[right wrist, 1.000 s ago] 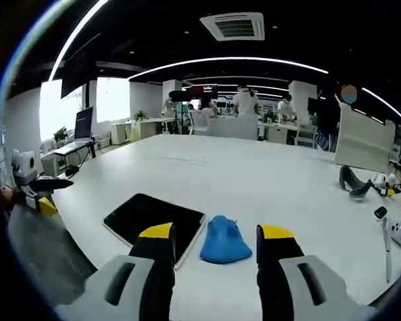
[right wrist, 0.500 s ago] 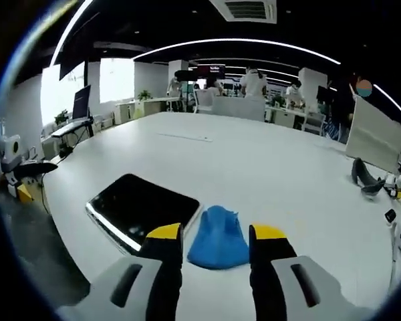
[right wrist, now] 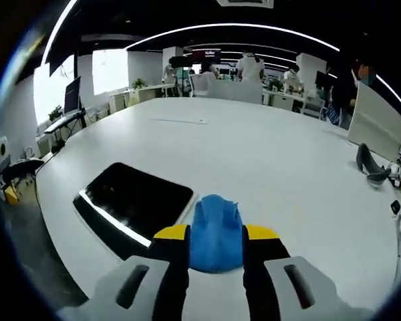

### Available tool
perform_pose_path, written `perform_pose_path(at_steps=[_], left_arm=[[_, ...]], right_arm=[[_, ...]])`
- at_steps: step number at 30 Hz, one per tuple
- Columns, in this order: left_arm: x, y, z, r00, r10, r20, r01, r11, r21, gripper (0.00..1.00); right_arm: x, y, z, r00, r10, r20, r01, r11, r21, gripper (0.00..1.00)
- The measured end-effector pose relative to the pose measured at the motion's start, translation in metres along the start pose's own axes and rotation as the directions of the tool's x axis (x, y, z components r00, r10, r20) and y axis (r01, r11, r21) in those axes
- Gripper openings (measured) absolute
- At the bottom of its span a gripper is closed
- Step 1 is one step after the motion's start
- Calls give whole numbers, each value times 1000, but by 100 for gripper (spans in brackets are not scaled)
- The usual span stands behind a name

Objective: Wipe the mirror surface with the cleaning cloth until all visible marks leave the cleaned area.

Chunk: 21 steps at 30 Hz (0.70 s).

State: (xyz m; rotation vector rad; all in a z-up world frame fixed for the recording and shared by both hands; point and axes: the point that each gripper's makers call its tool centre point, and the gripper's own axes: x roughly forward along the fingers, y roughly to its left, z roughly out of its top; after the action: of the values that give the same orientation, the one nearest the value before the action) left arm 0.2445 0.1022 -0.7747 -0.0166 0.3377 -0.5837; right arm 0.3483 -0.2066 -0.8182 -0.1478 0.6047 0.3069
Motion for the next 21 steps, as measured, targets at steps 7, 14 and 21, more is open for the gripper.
perform_pose_path(at_steps=[7,14,21], left_arm=[[0,0,-2,1000,3,-10,-3,1000,2,94],[0,0,-2,1000,2,-12,-2,1000,2,94],[0,0,-4,1000,5,-24,-5,1000,9,94]], right_arm=[[6,4,-2,999,-6,-35,4,997,-75,26],[19,5,-1,999,-2,-39,-1,996,-90,21],[34,4,-11,998,-1,-56,-1,999,-41,18]])
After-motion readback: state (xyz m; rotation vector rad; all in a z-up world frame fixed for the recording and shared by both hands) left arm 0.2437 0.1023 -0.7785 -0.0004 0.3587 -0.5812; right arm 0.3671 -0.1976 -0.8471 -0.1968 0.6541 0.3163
